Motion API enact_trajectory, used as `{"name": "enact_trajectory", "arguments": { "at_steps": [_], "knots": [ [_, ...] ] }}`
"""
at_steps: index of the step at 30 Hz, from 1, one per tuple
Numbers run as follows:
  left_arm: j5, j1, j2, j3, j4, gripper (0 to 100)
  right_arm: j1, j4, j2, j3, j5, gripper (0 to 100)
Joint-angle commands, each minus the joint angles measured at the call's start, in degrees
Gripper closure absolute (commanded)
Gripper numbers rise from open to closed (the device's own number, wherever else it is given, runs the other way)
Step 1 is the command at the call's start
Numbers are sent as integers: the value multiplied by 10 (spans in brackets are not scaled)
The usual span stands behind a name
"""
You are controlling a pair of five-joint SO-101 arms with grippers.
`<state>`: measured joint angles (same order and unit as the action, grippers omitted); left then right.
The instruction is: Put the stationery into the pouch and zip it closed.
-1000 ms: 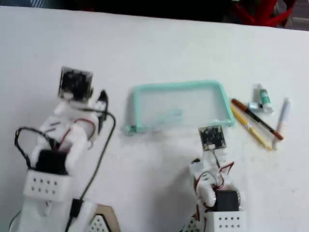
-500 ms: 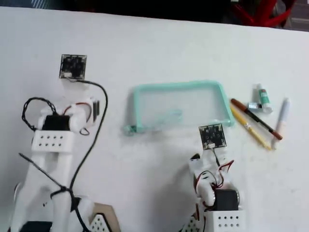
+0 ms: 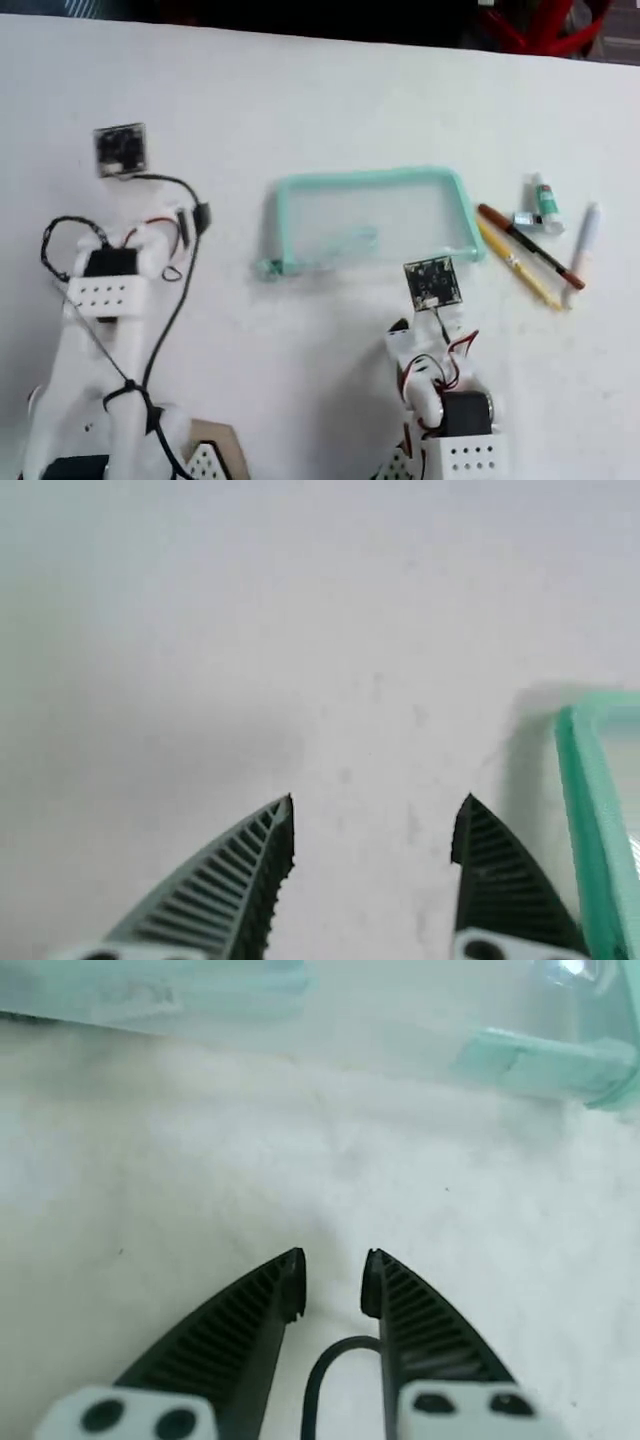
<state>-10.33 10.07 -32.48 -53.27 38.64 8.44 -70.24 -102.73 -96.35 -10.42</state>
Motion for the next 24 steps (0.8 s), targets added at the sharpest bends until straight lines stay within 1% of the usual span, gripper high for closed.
{"name": "enact_trajectory", "arguments": {
  "at_steps": [1,4,7,9,11,13,14,15,17,18,20,24],
  "knots": [
    [-18,15,-5,4,-15,740,10,-20,-4,-5,0,890],
    [-21,14,-1,1,-17,740,11,-18,-7,-5,0,890],
    [-23,14,0,0,-18,740,5,64,-7,11,-1,892],
    [-41,15,0,-1,-26,740,-3,125,-7,13,-1,889],
    [-51,17,-3,-18,-47,740,-7,177,-6,13,-1,889],
    [-47,17,-4,-39,-77,740,-5,202,-5,13,-5,889],
    [-45,17,-4,-47,-91,740,-2,211,-6,14,-24,889],
    [-41,17,-4,-52,-103,740,4,226,-6,15,-58,887],
    [-41,17,-4,-59,-119,740,10,258,-6,13,-156,867],
    [-41,16,-4,-61,-124,740,20,270,-5,15,-193,854],
    [-40,15,0,-62,-133,740,55,276,-5,22,-207,834],
    [-40,18,0,-62,-137,740,149,213,-4,67,-209,829]
  ]
}}
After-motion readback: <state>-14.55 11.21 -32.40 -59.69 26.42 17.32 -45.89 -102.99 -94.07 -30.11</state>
